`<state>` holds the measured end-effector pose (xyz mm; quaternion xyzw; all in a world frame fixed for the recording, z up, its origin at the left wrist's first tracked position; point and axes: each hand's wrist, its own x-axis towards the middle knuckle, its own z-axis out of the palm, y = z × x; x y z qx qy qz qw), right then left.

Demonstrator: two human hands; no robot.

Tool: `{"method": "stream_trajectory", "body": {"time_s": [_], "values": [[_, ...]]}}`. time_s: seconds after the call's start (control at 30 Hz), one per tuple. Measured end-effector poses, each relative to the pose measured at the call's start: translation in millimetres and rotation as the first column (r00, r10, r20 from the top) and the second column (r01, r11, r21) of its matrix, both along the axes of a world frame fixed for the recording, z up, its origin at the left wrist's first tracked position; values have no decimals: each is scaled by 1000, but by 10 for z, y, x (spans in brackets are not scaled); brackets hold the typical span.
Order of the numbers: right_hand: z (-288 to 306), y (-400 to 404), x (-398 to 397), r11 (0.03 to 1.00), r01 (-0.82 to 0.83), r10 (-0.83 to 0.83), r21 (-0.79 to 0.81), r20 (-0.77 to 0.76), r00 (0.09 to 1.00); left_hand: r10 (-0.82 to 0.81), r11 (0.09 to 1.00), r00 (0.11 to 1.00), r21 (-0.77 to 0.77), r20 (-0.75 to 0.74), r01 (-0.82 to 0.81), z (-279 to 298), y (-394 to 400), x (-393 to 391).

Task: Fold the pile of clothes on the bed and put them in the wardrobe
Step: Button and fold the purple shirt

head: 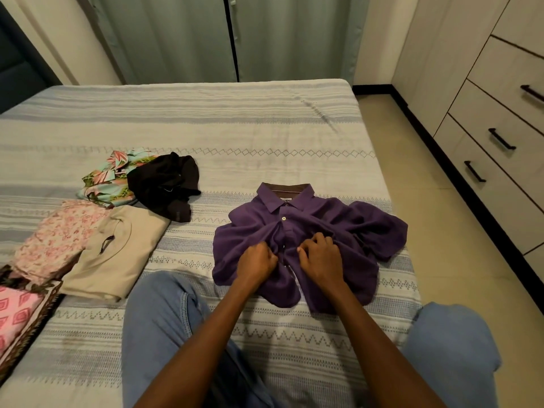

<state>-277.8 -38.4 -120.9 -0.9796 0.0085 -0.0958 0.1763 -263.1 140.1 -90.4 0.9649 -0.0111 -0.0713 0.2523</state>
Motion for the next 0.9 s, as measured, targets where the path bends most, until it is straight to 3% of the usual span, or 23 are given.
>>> {"method": "stream_trajectory", "body": {"time_s": [0.07, 0.13, 0.23, 0.33, 0.4, 0.5, 0.53, 0.57, 0.63, 0.67, 0.7, 0.77, 0.9], "values": [[67, 12, -17, 994, 1, 18, 110, -174, 985, 102, 979, 992, -171, -77, -114, 29, 21, -18], [95, 33, -92, 999, -48, 52, 19, -320, 946, 201, 873, 962, -412, -186, -262, 50, 51, -75], [54, 18, -200, 997, -74, 70, -6, -252, 965, 255, 558, 895, -700, -366, -445, 79, 91, -177], [87, -7, -249, 960, 75, -10, 269, -234, 972, 162, 279, 837, -789, -523, -547, 119, 142, -241], [170, -36, -252, 837, 147, -9, 527, -256, 967, 85, 118, 796, -787, -599, -605, 153, 180, -234], [304, -91, -300, 438, 215, -18, 873, -230, 973, -11, -75, 782, -779, -624, -623, 251, 216, -261], [339, -129, -324, 384, 233, -34, 893, -238, 971, -30, -61, 773, -771, -634, -634, 276, 230, -267], [356, -174, -345, 422, 234, -37, 876, -241, 970, -34, 13, 765, -766, -643, -643, 288, 244, -270], [318, -254, -410, 659, 190, 23, 728, -272, 962, 91, 463, 814, -699, -574, -544, 227, 278, -267], [282, -278, -463, 780, 166, 53, 604, -329, 943, 147, 723, 871, -550, -469, -419, 162, 309, -277], [271, -290, -516, 850, 181, 51, 495, -419, 907, 145, 891, 925, -360, -351, -276, 110, 325, -301], [239, -300, -616, 927, 184, 18, 328, -529, 848, 80, 985, 975, -135, -205, -109, 3, 315, -381], [312, -215, -677, 981, 109, -15, 162, -496, 868, -13, 994, 994, -105, 109, 24, -14, 187, -477]]}}
